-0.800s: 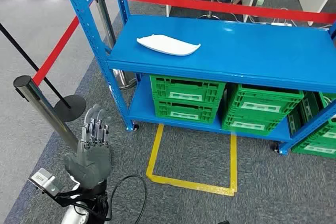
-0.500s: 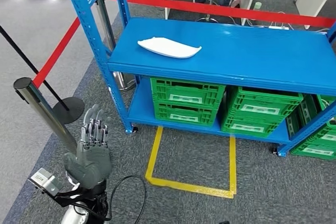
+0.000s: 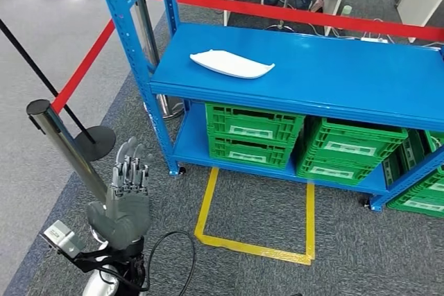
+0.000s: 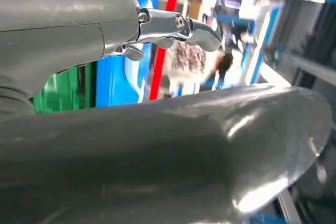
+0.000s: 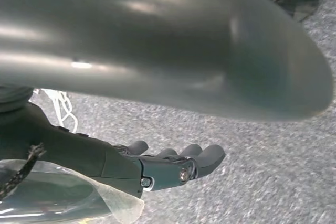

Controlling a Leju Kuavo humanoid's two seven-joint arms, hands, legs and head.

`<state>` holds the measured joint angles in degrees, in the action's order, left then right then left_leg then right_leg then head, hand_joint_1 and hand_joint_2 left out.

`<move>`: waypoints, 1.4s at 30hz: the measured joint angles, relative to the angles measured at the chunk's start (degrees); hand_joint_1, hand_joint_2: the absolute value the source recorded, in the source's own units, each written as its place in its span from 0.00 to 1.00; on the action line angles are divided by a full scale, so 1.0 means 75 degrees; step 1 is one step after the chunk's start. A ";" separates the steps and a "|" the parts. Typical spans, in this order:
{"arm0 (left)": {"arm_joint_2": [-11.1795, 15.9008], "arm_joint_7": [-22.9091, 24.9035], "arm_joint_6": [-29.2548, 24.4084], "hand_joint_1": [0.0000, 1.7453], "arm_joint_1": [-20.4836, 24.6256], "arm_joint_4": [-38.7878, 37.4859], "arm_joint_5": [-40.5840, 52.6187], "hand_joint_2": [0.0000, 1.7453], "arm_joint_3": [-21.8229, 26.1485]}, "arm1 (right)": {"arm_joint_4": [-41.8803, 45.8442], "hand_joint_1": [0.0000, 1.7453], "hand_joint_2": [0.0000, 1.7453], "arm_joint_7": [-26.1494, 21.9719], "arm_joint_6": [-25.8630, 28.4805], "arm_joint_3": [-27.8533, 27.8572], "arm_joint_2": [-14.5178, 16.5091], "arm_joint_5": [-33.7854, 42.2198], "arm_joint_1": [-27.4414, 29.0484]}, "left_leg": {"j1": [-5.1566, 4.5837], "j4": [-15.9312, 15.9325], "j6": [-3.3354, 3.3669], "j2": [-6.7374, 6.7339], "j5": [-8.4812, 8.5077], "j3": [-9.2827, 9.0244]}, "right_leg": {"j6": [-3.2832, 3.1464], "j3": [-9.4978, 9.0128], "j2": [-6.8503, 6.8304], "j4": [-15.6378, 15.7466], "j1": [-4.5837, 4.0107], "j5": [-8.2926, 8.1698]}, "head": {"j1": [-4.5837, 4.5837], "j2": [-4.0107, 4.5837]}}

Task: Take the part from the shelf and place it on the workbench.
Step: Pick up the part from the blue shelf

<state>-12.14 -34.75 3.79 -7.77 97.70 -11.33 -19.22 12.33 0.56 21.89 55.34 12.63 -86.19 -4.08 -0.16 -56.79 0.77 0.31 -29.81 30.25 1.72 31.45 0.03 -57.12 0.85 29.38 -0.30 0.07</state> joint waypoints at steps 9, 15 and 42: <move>0.0018 -0.0002 0.0008 0.00 -0.0023 -0.0033 -0.0071 0.00 0.0020 | 0.0000 0.00 0.00 -0.0007 -0.0006 0.0002 0.0000 0.0024 0.0040 | 0.0038 -0.2324 -0.0227 -0.0015 -0.0762 0.1231 | -0.0289 -0.0402 -0.0008 0.0033 -0.0001 0.0177 | 0.0078 0.0000; 0.0010 0.0007 -0.0005 0.00 -0.0040 -0.0052 -0.0054 0.00 0.0045 | -0.0017 0.00 0.00 -0.0001 -0.0001 0.0004 0.0024 0.0023 0.0040 | -0.0085 -0.0473 0.0142 -0.0011 0.0640 0.0752 | -0.0179 -0.0668 0.0032 0.0051 -0.0064 0.0536 | 0.0042 0.0000; -0.0012 0.0015 0.0015 0.00 -0.0032 -0.0055 -0.0181 0.00 0.0130 | -0.0026 0.00 0.00 -0.0010 0.0006 0.0001 0.0009 -0.0019 0.0033 | 0.0019 -0.1904 -0.0048 -0.0001 -0.0008 0.1160 | -0.0289 -0.0218 0.0031 -0.0168 -0.0010 0.0277 | 0.0101 0.0000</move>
<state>-12.23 -34.64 3.91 -8.01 97.29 -12.69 -18.25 12.13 0.49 21.94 55.34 12.70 -86.33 -3.83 -0.02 -71.07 0.41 0.30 -29.87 38.95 -0.45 29.82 0.26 -58.37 0.78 31.46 0.46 0.07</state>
